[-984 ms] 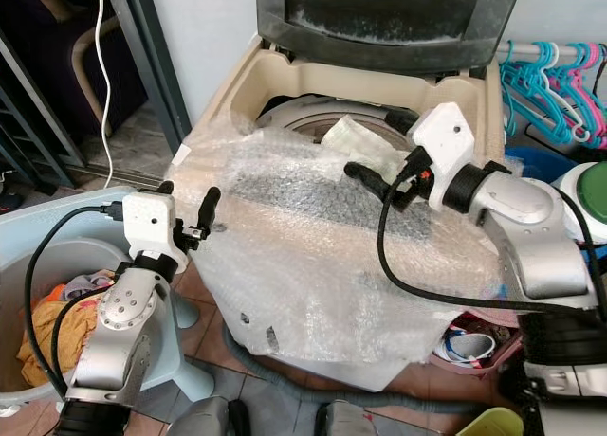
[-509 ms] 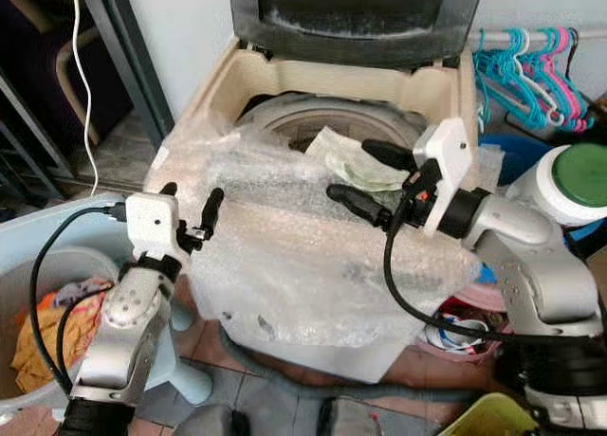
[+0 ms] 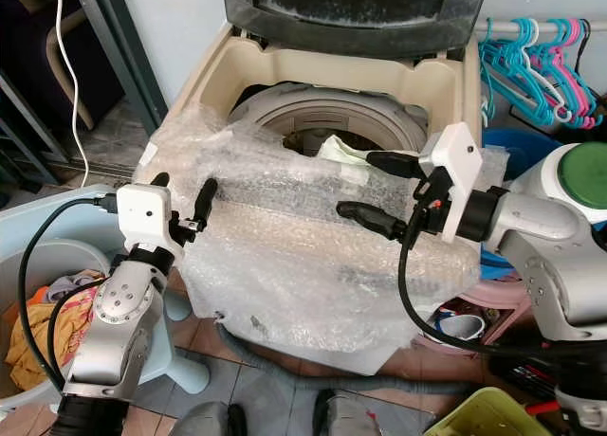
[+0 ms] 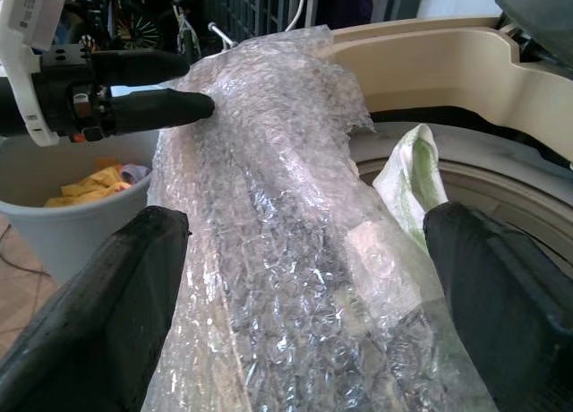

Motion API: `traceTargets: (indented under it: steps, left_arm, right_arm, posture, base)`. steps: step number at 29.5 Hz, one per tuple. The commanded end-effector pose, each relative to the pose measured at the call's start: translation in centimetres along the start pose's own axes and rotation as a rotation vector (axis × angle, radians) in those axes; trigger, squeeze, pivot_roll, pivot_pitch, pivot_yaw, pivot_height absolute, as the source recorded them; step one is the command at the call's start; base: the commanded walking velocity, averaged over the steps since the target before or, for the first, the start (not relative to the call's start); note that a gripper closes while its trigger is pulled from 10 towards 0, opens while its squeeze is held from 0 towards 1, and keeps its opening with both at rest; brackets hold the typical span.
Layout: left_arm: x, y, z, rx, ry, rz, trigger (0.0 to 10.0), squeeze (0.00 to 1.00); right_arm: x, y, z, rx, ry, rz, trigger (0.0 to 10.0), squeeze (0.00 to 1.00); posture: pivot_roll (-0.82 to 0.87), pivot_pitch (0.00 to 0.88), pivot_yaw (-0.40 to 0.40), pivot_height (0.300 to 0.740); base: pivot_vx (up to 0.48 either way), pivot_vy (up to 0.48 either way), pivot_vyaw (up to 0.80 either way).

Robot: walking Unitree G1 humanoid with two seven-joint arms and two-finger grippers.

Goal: Clothes washing

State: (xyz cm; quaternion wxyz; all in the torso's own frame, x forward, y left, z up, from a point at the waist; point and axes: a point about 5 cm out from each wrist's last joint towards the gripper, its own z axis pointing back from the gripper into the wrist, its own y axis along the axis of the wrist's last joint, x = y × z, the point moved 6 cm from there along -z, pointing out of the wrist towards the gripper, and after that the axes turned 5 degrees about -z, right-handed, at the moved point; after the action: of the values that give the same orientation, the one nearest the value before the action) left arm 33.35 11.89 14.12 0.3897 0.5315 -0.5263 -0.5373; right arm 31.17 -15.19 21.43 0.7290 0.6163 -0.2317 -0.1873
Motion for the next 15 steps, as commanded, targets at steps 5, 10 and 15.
traceTargets:
  steps: [5, 10, 15]
  left_arm:
    - [0.1, -0.8, 0.4, -0.046, 0.021, -0.013, 10.0, 0.0]
    - [0.4, -0.6, 0.3, -0.042, 0.008, -0.014, 10.0, 0.0]
    - [0.2, -0.7, 0.3, -0.047, 0.019, -0.016, 10.0, 0.0]
  right_arm:
    - [2.2, 0.8, -2.7, 0.145, -0.315, 0.117, 10.0, 1.0]
    - [-1.6, -0.7, -4.7, 0.13, -0.247, 0.089, 10.0, 1.0]
    - [0.9, 0.8, -3.6, 0.189, -0.391, 0.155, 10.0, 1.0]
  posture:
    - [-0.07, 0.125, 0.034, 0.74]
    - [-0.07, 0.119, 0.028, 0.74]
    - [-0.08, 0.118, 0.025, 0.74]
  base:
    - [0.0, 0.0, 0.0]
    - [0.0, 0.0, 0.0]
    - [0.0, 0.0, 0.0]
